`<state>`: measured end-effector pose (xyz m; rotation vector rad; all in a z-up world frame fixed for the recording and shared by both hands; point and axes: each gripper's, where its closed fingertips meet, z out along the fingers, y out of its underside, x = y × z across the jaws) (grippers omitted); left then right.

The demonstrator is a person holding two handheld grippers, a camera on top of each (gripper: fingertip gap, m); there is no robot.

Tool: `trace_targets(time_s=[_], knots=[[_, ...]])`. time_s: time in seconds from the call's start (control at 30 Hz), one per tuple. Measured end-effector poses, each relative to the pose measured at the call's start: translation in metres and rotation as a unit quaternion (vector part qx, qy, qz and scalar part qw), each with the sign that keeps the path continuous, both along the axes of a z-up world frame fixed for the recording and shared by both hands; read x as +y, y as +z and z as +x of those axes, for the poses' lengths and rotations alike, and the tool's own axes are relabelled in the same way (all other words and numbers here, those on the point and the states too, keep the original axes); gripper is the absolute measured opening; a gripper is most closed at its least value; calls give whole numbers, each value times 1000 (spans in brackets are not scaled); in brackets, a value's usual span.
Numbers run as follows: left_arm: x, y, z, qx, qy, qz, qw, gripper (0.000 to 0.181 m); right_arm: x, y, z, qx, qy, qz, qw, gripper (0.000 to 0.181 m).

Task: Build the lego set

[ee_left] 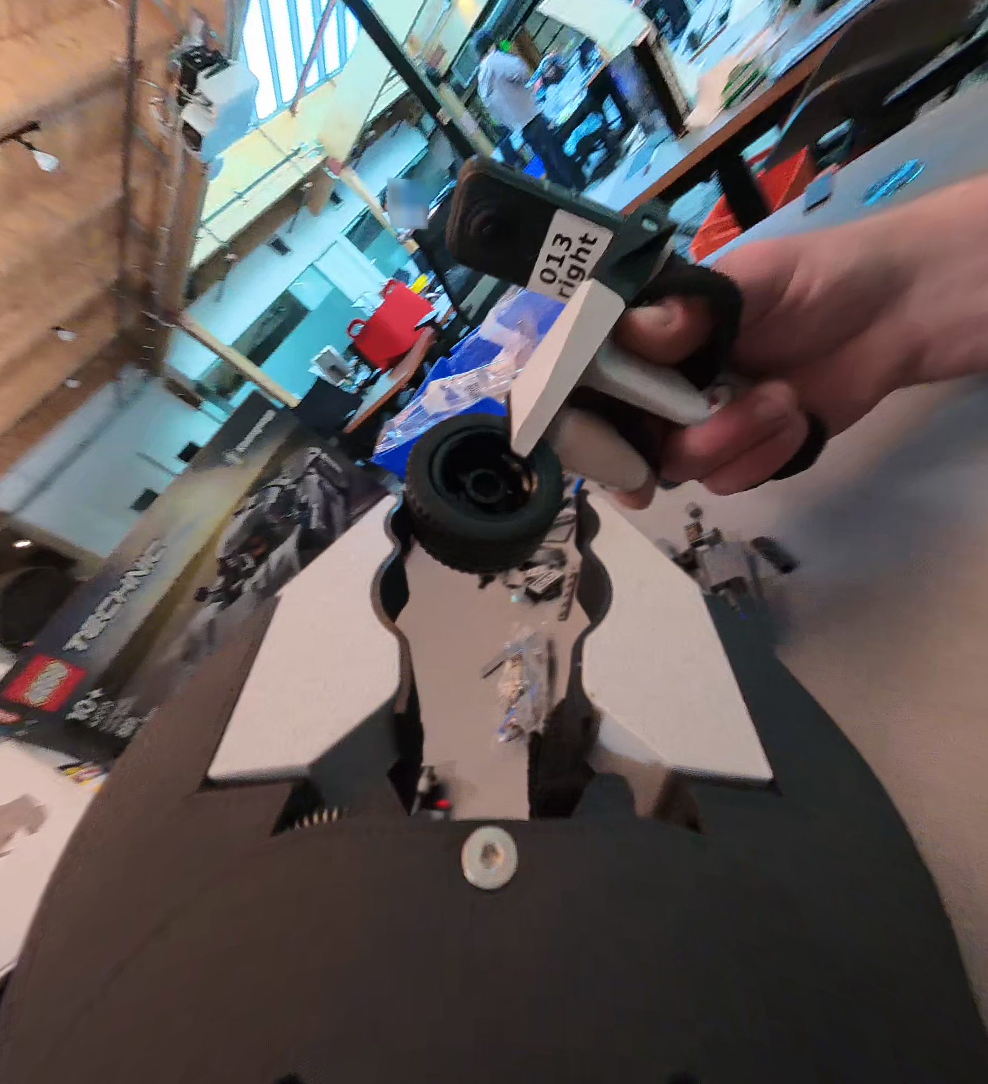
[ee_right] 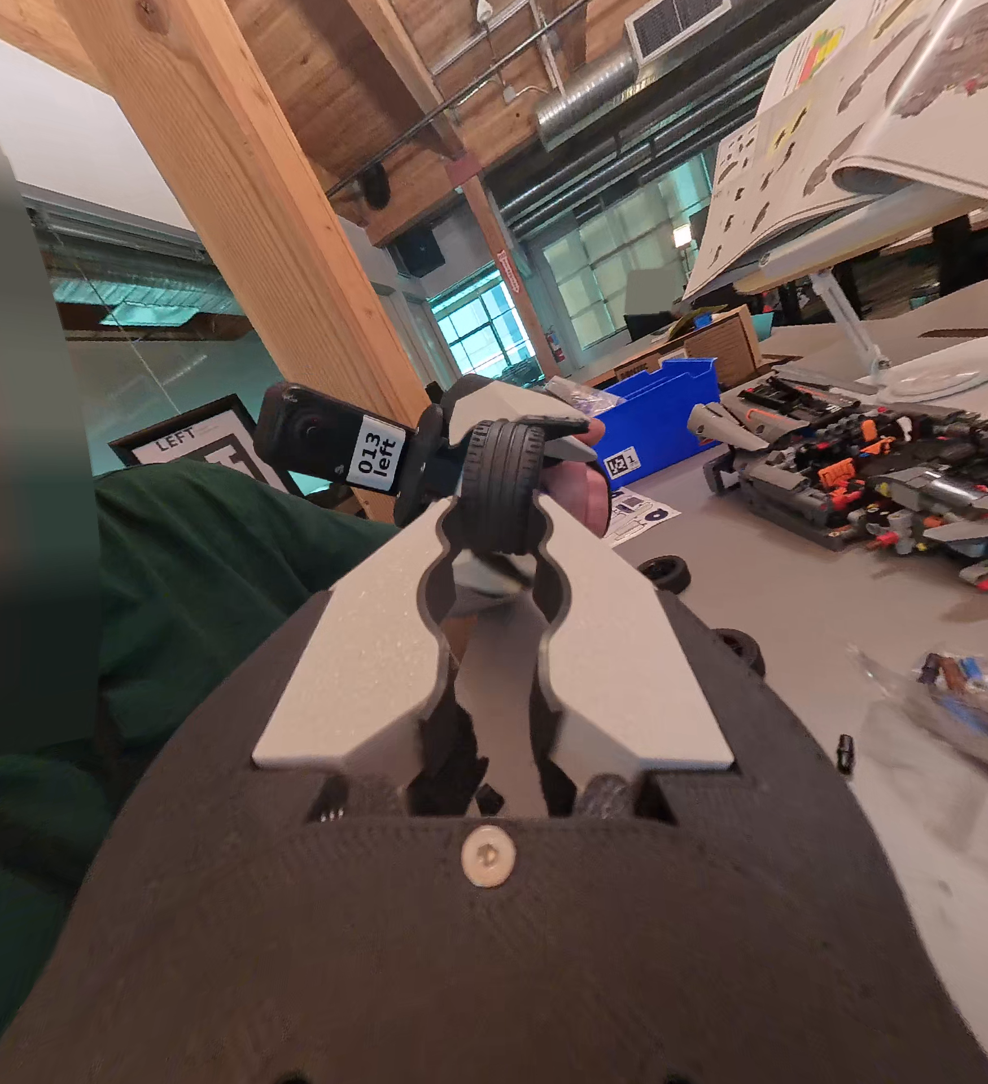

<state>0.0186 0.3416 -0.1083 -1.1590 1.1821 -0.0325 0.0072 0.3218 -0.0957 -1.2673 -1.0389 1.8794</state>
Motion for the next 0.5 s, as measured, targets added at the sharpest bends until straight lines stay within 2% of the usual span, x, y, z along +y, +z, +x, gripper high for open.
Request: trace_targets(time_s=[0.03,0.17,0.27,0.4,0.5], knots=[[2,1,-3,4,10,10,1000,48,-1,0,-1,0,4,-5,1000,20],[1,2,-6,36,37,38,998,44,-2,0,-2,2,14,-16,1000,20],[3,-1,-8,51,42,32,997,43,1,-3,-3,-12,-16,12,1000,21],[-1,-10,-4,16,-15,-73,997,43,8,-1,-3,-35,-127,156,979,33],[-5,-17,-1,-5,-57,-146,988,43,7,-3,-3,-47,-137,181,973,28]])
